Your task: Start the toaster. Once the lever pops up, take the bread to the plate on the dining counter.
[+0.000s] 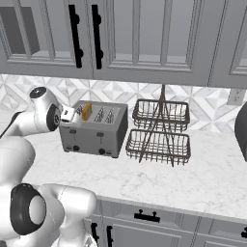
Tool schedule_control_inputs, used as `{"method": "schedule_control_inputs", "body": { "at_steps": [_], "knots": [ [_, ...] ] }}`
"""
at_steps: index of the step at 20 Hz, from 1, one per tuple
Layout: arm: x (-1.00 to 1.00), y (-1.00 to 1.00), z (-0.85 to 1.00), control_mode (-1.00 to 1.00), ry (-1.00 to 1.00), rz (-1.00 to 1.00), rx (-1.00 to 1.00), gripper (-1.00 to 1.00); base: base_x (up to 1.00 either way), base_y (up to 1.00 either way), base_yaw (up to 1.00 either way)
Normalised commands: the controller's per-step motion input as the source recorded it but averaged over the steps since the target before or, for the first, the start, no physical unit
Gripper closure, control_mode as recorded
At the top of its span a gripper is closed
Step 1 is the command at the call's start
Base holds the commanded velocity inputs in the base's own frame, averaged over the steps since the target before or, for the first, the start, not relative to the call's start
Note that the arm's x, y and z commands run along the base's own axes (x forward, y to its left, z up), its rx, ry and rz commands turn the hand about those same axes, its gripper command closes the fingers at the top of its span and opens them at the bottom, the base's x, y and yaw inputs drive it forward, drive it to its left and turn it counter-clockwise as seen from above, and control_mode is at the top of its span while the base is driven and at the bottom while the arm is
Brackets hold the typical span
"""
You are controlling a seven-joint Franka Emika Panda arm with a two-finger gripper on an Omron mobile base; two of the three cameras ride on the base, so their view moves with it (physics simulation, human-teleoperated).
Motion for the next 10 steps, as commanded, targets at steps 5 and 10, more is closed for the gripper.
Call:
{"method": "schedule_control_inputs", "body": {
  "at_steps": [5,10],
  "knots": [
    [0.34,0.00,-0.25,-1.00,-0.02,0.00,0.00,1.00,0.00,0.00,0.00],
    [0.11,0.05,-0.30,-1.00,0.00,0.00,0.00,1.00,0.00,0.00,0.00]
  ]
}}
